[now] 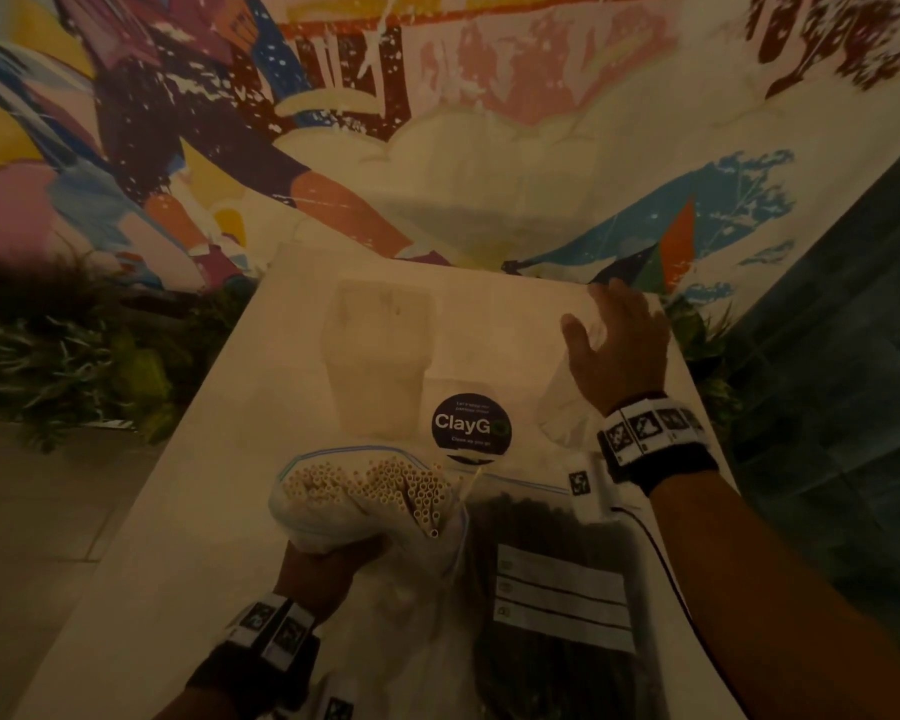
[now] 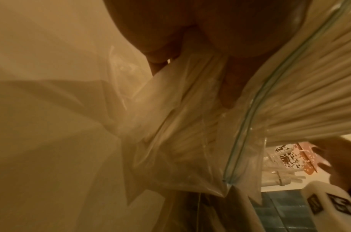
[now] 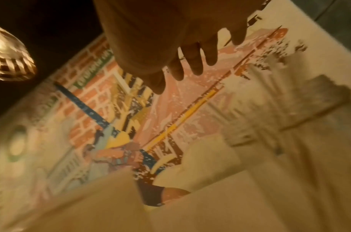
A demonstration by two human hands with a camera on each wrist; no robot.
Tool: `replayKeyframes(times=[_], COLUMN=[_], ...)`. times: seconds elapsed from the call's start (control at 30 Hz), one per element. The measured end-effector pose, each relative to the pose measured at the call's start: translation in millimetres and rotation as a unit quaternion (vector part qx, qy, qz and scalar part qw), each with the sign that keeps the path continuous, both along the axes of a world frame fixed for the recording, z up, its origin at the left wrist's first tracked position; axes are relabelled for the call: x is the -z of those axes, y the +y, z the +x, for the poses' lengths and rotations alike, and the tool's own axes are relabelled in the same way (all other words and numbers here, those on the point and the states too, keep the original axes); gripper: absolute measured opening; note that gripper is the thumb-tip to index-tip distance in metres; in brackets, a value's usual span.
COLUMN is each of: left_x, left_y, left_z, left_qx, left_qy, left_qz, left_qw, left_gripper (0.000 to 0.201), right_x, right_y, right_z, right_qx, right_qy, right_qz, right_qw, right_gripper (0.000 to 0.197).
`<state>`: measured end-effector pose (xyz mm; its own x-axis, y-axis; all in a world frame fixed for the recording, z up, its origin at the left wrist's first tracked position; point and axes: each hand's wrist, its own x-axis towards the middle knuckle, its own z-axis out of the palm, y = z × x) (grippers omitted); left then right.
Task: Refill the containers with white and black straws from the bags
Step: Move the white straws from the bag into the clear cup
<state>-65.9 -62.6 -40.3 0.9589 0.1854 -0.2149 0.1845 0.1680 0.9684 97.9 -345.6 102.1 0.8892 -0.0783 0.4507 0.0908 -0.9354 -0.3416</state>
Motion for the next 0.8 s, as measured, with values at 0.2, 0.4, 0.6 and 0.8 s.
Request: replayKeyframes(times=[0.2,0.4,0.6,0.8], left_x=[-4,-7,-13,-53], left_y=[1,0,5,38], left_z=[-2,-4,-15,-15], left_qx=[0.008,0.051,0.203,0.291], left_qy=[0.004,-0.011,-0.009,-0.009], left_qz=[0.019,0.054,0.152,0.111], left_qw=[1.000,0.997,0.967,0.950], left_gripper=[0.070,0.061,0.053,0.110], right_x=[6,48,77,87], right_y=[46,81,118,114], right_z=[-87,-140,-157,-157], right_qx=[-0.212,-0.285,-0.282,-0.302], right_qy=[0.244,0.369,0.216,0.131], right_qz=[0.205,0.300,0.362,0.269], right_qw=[0.924,0.832,0.862,0.905], right_gripper=[0.077,0.125,0.051,0.028])
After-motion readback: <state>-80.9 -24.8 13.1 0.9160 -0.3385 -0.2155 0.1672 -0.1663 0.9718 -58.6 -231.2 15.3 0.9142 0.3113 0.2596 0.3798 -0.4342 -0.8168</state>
